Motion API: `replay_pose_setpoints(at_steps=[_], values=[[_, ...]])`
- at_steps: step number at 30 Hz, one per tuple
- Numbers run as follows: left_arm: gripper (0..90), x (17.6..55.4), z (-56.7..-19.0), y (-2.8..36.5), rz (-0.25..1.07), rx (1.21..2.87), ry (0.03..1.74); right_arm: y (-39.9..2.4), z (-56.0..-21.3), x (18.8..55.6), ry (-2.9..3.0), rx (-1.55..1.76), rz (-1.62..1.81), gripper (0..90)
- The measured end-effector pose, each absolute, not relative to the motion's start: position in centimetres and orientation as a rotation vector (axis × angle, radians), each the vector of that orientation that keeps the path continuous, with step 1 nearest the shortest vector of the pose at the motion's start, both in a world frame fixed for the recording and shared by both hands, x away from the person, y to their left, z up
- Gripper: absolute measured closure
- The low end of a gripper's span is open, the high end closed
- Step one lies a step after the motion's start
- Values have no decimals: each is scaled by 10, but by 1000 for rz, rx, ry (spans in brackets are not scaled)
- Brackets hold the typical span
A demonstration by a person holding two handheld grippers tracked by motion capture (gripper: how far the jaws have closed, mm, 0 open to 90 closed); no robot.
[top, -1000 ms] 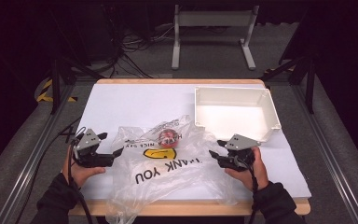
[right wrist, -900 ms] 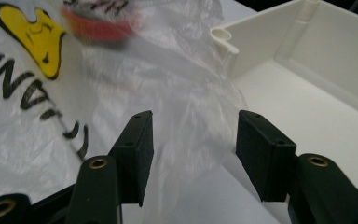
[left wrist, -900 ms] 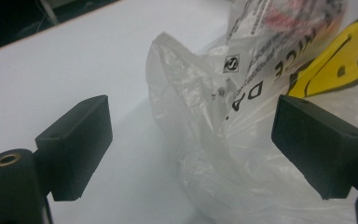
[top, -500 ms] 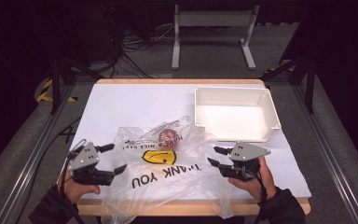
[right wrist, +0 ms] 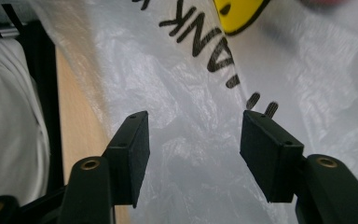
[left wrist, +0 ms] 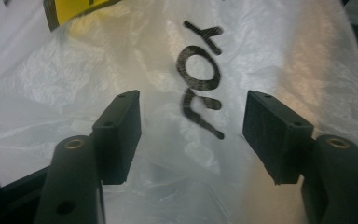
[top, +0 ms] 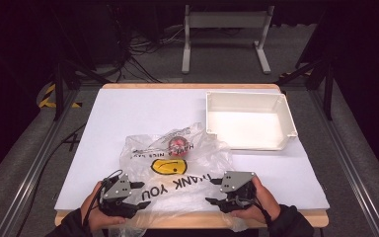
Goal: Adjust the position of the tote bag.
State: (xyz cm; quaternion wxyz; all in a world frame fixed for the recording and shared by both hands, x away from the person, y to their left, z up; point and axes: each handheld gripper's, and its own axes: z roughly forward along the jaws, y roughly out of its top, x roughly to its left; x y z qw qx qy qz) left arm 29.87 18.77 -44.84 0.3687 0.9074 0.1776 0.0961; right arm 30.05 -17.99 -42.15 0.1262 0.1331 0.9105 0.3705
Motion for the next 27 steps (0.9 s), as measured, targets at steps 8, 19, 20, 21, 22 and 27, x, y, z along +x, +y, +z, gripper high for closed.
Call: replay_pose_setpoints(at_steps=[8, 19, 20, 21, 22, 27], values=[[713, 311, -453, 194, 234, 2325, 450, -184, -440, 312, 2684, 410, 1000, 606], [869, 311, -440, 204, 275, 2258, 424, -186, -431, 314, 2593, 424, 1044, 900], [804, 312, -437, 207, 284, 2232, 441, -185, -426, 315, 2568, 428, 1070, 900], [807, 311, -435, 209, 297, 2218, 445, -185, -423, 315, 2549, 427, 1085, 900], [817, 311, -435, 209, 297, 2218, 445, -185, -423, 315, 2549, 427, 1085, 900], [876, 317, -427, 210, 346, 2189, 450, -184, -408, 324, 2470, 461, 1157, 900]])
